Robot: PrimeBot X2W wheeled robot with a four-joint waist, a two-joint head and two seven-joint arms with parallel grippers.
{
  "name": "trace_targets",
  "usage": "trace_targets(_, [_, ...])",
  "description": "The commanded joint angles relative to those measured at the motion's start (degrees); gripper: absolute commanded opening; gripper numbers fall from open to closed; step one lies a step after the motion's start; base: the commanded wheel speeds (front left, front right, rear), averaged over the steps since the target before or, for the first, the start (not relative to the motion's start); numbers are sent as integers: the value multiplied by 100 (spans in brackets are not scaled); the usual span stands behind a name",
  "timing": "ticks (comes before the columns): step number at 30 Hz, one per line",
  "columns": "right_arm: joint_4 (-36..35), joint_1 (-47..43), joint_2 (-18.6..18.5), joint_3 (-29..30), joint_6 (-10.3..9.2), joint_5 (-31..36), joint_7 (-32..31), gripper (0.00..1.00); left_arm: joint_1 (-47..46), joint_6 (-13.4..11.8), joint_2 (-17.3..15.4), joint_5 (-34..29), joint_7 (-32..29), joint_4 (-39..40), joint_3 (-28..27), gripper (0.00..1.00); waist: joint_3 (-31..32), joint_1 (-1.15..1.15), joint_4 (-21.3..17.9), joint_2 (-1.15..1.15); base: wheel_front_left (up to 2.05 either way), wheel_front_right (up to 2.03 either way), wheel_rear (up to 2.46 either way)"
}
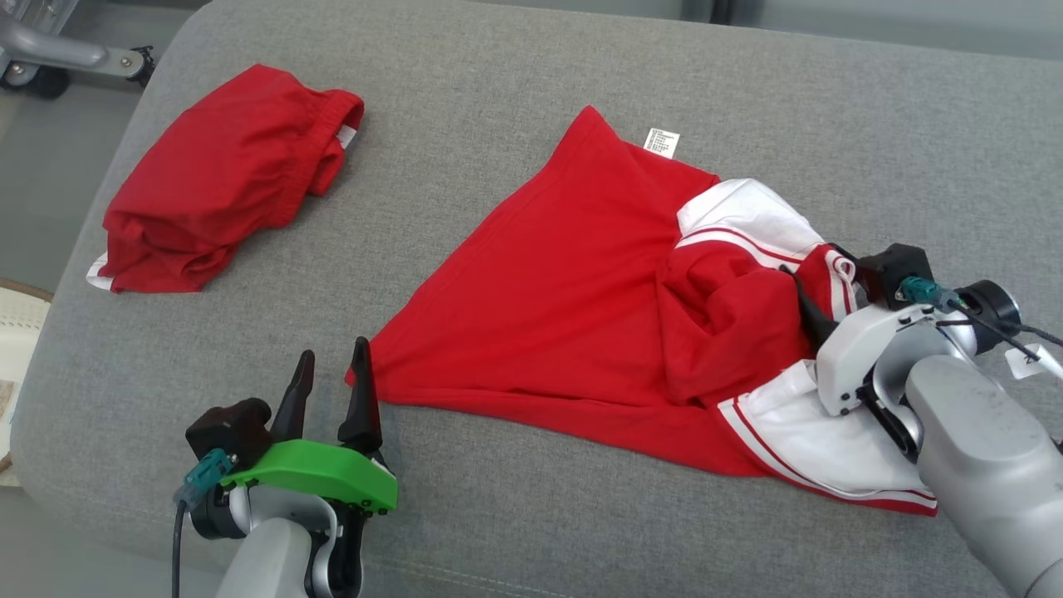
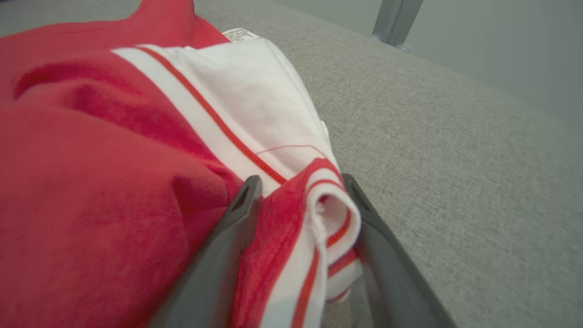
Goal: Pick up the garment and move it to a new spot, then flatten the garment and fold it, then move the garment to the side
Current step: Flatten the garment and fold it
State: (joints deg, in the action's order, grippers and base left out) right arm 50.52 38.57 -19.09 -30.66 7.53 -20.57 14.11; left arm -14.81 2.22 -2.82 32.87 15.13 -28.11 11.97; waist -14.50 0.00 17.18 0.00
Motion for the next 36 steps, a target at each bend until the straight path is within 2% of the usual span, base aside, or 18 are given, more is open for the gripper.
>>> trace_targets(1, [108,138,-132,-44,-8,-73,-27,0,-95,-28,-17,-42,3,75,25,100,-127,0,111,0,0,0,0])
trace_targets(12, [692,1701,-1038,-148,-9,380,95,0,-273,86,-18,-183,2,457,542,100,-475,0,400,0,0,0,0])
trace_targets(21, [1531,2609,-1441,411,-8,1119,105,0,-486,141,-17,-161,2,815,1352,100,-730,0,704,0,0,0,0])
trace_targets(22, [1637,2651,-1443,570,-9,1122,106,25,-475,120,-17,-153,2,838,1404,100,-733,0,706,0,0,0,0])
trace_targets(23, [1715,2671,-1417,700,-9,1156,108,100,-468,105,-19,-158,2,844,1453,100,-726,0,688,0,0,0,0])
trace_targets(29, [1206,2252,-1156,1193,-8,1317,107,100,-348,55,-19,-226,2,757,1459,100,-542,0,411,0,0,0,0])
trace_targets(36, [-296,932,-639,1674,-8,1044,109,100,-143,116,-20,-301,2,499,1288,100,6,0,-156,0,0,0,0])
